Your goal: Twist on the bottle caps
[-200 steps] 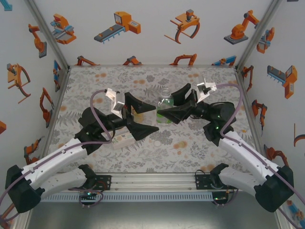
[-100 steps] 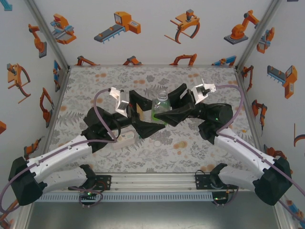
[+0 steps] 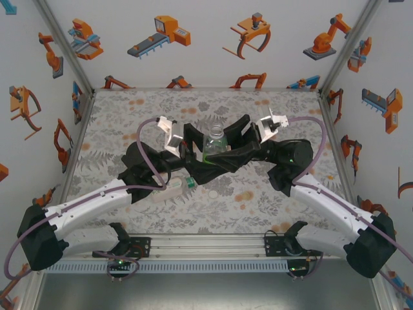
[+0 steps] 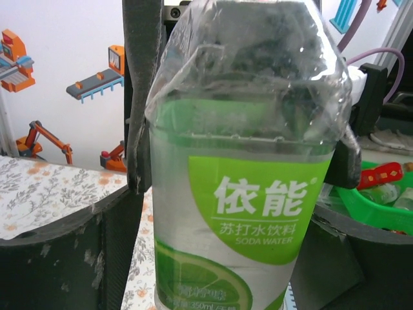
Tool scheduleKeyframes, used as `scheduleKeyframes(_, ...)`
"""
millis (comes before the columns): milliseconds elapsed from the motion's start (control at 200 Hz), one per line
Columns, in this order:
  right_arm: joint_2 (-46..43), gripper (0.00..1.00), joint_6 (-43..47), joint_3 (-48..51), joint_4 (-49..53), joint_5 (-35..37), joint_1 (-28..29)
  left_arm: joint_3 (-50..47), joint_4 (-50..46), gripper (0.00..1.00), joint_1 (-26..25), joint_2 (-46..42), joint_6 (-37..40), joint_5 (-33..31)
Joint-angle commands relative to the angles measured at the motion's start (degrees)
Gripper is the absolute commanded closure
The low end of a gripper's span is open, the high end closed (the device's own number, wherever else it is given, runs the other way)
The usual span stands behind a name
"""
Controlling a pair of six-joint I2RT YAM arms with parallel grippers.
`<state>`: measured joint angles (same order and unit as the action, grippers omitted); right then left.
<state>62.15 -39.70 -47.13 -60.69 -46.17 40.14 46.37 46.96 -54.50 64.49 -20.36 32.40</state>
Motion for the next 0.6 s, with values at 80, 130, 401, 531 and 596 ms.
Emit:
scheduleKeyframes(80, -1.33, 0.81, 1.93, -1.67, -0.28, 0.91, 0.81, 2.60, 3.01, 0.31, -0.43, -0.35, -0.40, 2.09)
scheduleKeyframes(130, -1.50, 0.81, 2.31, -1.72, 0.37, 1.07, 0.91, 2.63, 3.06, 0.32, -0.52, -0.33, -0.38, 2.39)
scheduleKeyframes(401, -1.86, 0.81, 3.49, -1.95, 2.42, 1.26, 1.60, 2.40, 2.85, 0.42, -0.53, -0.70, -0.03, 2.82)
scheduleKeyframes(531, -2.10, 0.81, 3.73, -2.14, 3.04, 1.26, 1.70, 2.15, 2.62, 0.47, -0.56, -1.20, 0.28, 2.75)
scheduleKeyframes(596, -2.27, 0.81, 3.72, -2.10, 3.36, 1.43, 1.70, 2.01, 2.33, 0.50, -0.56, -1.54, 0.65, 2.67)
